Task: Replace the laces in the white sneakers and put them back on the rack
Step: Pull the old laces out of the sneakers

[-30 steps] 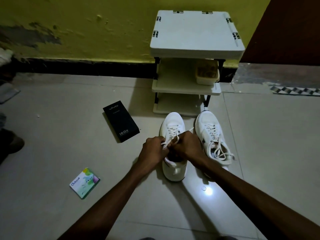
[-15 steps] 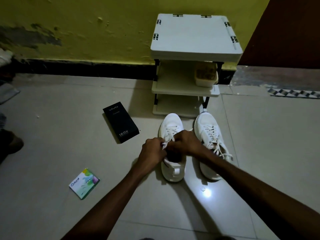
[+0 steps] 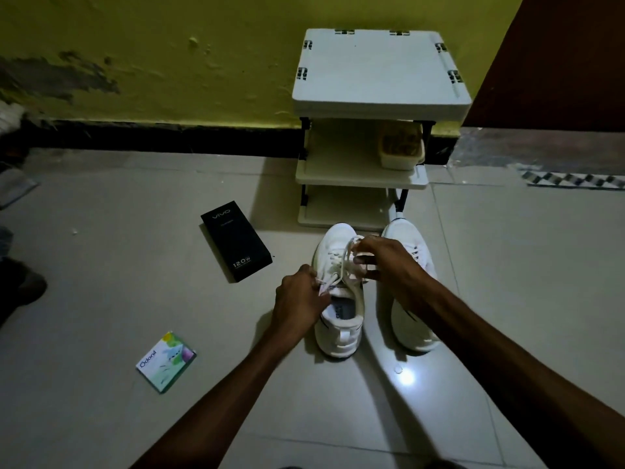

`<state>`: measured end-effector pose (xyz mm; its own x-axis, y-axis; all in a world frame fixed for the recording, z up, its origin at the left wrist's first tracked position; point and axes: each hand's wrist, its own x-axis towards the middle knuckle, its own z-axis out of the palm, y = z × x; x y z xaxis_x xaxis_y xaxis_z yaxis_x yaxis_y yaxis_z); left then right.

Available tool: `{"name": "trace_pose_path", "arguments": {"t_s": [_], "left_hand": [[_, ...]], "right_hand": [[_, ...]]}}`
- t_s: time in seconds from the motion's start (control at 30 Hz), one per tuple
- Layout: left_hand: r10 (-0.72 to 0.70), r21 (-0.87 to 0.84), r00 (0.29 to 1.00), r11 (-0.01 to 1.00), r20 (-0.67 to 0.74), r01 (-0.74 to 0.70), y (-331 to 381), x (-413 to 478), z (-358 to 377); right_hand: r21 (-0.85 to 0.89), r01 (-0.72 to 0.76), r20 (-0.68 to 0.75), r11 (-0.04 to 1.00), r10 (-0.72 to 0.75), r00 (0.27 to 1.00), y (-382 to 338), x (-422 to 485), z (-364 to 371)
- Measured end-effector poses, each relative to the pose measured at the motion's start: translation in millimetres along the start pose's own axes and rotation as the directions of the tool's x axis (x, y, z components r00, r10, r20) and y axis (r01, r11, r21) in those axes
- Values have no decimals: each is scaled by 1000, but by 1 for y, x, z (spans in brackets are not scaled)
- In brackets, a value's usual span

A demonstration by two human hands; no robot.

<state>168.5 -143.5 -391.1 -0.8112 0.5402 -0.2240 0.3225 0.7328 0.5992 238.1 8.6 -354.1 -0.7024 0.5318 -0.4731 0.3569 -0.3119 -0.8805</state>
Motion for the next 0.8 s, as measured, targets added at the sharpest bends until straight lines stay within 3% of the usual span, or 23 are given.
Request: {"name": "trace_pose_path", "arguments": {"t_s": [0.07, 0.13, 0.2, 0.27, 0.33, 0.4, 0.67, 0.8], "left_hand": [[-31, -41, 998, 999, -53, 29, -1, -4, 3], [-49, -77, 993, 996, -107, 41, -2, -7, 7], [-60, -120, 986, 992, -155, 42, -1, -10, 9], [-65, -157, 980, 987, -190, 35, 2, -13, 11], [-66, -171, 973, 985, -219, 29, 3, -17, 12], [-73, -191, 969, 981, -235, 27, 5, -20, 13], [-14, -192, 962, 981, -274, -41, 1, -27, 16], [-9, -193, 958, 980, -285, -49, 2, -28, 17]], "right_hand": [[292, -71, 103, 954, 43, 994, 1, -1, 3], [371, -128, 188, 920, 61, 980, 3, 2, 3], [202, -77, 143, 976, 48, 988, 10, 5, 7], [-150, 103, 89, 983, -90, 992, 19, 7, 7], [-407, 290, 173, 866, -238, 956, 25, 7, 7], [-508, 379, 241, 773, -294, 925, 26, 6, 10], [-564, 387, 193, 730, -339, 921, 23, 9, 10], [-272, 321, 67, 907, -315, 947, 4, 3, 7]]}}
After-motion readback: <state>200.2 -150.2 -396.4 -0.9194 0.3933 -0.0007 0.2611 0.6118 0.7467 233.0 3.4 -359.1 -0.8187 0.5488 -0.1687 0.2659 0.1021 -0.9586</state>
